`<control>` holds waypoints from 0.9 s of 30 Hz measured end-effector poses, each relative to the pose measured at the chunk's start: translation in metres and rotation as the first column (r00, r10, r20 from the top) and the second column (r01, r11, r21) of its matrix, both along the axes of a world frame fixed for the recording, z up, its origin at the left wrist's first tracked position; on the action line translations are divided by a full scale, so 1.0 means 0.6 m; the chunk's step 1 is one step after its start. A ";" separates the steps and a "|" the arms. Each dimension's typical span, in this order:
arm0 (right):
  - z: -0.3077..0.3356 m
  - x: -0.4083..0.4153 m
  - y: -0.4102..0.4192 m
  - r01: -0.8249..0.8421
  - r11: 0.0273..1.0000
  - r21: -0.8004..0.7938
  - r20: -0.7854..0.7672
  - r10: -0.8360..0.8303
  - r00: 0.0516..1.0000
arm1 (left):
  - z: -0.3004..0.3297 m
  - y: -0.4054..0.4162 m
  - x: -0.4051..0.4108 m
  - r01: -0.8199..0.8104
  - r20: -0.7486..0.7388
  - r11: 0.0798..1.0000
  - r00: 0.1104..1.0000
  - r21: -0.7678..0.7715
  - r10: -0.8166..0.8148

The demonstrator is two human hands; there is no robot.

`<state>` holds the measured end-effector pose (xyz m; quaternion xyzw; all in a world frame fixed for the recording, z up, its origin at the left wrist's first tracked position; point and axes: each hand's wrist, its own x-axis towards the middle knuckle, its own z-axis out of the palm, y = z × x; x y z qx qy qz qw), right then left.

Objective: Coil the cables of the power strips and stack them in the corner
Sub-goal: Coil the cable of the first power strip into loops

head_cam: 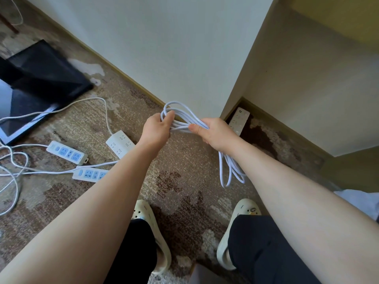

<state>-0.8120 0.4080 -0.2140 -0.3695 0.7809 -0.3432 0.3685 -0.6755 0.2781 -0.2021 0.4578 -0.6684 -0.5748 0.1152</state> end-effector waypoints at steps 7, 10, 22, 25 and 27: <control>-0.012 -0.013 -0.009 0.149 0.987 0.066 -0.146 -0.138 0.980 | -0.018 -0.015 0.040 0.354 0.223 0.915 0.924 -0.194 -0.310; -0.011 -0.026 -0.004 0.208 0.976 0.066 -0.196 -0.192 0.962 | -0.034 -0.040 0.088 0.442 0.360 0.871 0.865 -0.212 -0.351; 0.003 -0.037 0.002 0.329 0.944 0.036 -0.289 -0.305 0.907 | 0.067 -0.023 0.072 0.221 -0.068 0.971 0.974 0.092 -0.215; -0.001 -0.026 0.006 0.339 0.941 0.010 -0.284 -0.323 0.903 | 0.029 0.015 0.060 0.173 0.289 0.980 0.937 0.097 -0.194; -0.004 -0.027 0.009 0.356 0.934 0.005 -0.288 -0.340 0.895 | 0.007 0.015 0.055 0.146 0.369 0.987 0.916 0.061 -0.158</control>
